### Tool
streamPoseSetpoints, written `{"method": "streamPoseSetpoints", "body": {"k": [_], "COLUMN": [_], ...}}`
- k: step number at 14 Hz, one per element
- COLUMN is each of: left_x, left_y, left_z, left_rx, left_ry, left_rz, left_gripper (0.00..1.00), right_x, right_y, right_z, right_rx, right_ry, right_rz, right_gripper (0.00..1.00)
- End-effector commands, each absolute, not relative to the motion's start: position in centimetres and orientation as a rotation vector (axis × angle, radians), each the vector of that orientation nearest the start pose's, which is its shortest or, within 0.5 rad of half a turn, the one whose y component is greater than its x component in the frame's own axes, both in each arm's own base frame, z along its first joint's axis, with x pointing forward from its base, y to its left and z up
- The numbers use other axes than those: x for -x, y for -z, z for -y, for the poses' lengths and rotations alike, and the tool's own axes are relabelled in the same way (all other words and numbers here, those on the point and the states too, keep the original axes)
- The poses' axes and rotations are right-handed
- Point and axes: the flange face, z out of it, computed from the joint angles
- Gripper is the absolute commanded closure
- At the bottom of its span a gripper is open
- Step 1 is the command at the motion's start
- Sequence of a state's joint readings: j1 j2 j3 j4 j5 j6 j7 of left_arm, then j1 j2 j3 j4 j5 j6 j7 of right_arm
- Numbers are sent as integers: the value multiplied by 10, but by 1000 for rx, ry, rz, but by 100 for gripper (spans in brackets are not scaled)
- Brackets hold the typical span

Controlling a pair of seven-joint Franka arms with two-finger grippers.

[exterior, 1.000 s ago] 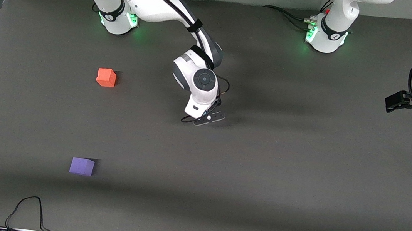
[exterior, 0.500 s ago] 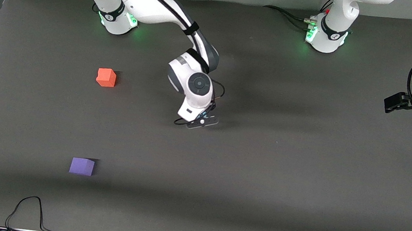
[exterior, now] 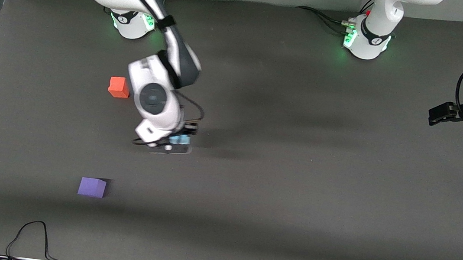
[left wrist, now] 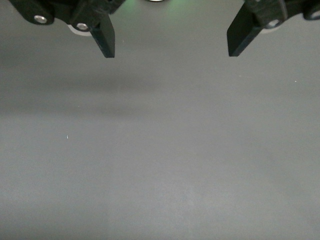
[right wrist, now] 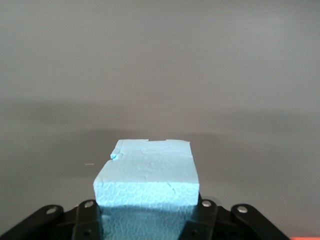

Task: Place blue block between orange and purple blocks
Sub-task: 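Carry the blue cube with the right gripper between orange and purple cubes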

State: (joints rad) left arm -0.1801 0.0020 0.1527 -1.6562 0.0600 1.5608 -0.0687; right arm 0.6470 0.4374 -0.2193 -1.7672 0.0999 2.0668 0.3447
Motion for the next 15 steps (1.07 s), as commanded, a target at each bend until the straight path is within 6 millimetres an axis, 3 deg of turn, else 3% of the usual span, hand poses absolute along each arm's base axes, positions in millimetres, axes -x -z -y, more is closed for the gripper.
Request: {"method": "streamPoseSetpoints", "body": {"k": [1, 4, 8, 12, 15], "left_x": [-549, -547, -545, -545, -546], "left_y": [-587, -586, -586, -587, -588], "left_z": [6, 9, 13, 14, 11], "left_rx": [3083, 3080, 3076, 3068, 3070], "left_ry": [-179, -195, -221, -208, -207], "left_rz": [47, 35, 29, 24, -2], "left_gripper": [0, 0, 0, 0, 0], "right_x": [-568, -571, -554, -551, -551], "right_y": [-336, -332, -285, -246, -222], "right_z": [-206, -131, -58, -21, -21], "right_rx": [3182, 3186, 3210, 3111, 3095], "right_ry": [-158, -112, -18, -18, -38], "right_rz": [51, -5, 23, 25, 19], "right_gripper": [70, 69, 66, 66, 66]}}
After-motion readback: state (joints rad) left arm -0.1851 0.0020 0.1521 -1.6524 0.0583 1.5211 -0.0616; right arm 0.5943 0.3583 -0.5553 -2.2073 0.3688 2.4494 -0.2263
